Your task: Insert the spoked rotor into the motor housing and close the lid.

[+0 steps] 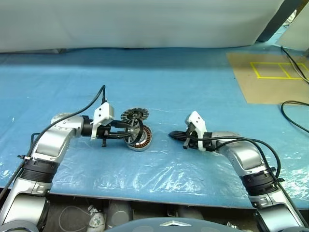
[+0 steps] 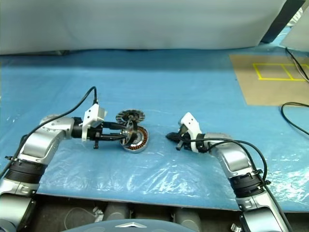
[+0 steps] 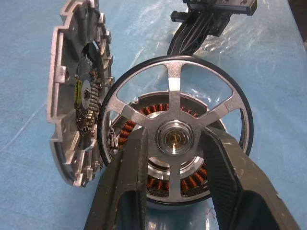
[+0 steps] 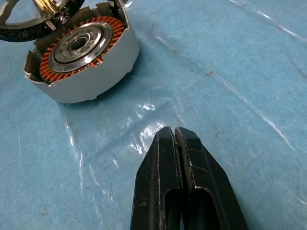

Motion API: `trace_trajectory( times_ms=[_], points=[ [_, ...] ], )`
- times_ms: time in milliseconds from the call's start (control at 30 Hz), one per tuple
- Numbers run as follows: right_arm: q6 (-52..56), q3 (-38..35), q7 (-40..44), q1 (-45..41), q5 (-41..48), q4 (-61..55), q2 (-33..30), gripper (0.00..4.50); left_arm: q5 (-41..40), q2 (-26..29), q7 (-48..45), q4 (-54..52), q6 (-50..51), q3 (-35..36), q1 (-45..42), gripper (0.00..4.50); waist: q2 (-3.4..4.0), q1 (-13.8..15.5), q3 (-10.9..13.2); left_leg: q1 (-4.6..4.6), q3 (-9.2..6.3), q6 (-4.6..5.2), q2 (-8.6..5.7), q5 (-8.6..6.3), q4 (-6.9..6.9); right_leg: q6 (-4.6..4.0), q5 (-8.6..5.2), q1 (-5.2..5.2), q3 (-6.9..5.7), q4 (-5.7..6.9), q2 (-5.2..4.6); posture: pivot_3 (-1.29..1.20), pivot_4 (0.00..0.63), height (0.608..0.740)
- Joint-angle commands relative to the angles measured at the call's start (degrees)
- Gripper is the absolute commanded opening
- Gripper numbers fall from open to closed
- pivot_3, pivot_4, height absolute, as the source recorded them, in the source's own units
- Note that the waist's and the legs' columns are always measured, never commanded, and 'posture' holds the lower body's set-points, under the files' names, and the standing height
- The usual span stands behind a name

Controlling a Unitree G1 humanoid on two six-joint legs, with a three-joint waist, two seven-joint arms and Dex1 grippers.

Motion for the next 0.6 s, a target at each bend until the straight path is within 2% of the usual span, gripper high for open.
trace_trajectory(
  times_ms=[33,600],
  points=[
    [-0.3,-0.7,-0.6,0.8,0.4,-3.0,-0.2,0.00,1.8,1.3,-0.5,1.3,-1.4,-0.9,-1.7,1.31,0.00,-0.1,0.0,0.00,0.00,0.00,0.00,0.00,-0.01,0.00,0.00,0.00,0.00,0.00,0.00,0.00,0.150,0.740],
    [-1.4,-0.1,-2.3,2.8,-0.1,-2.8,0.3,0.00,6.1,2.5,-2.8,4.4,-4.8,-4.5,-4.1,1.31,0.02,-0.2,0.0,0.14,0.00,0.00,0.03,0.00,-0.01,0.00,0.00,0.14,0.01,0.02,-0.04,0.00,0.150,0.740]
  ],
)
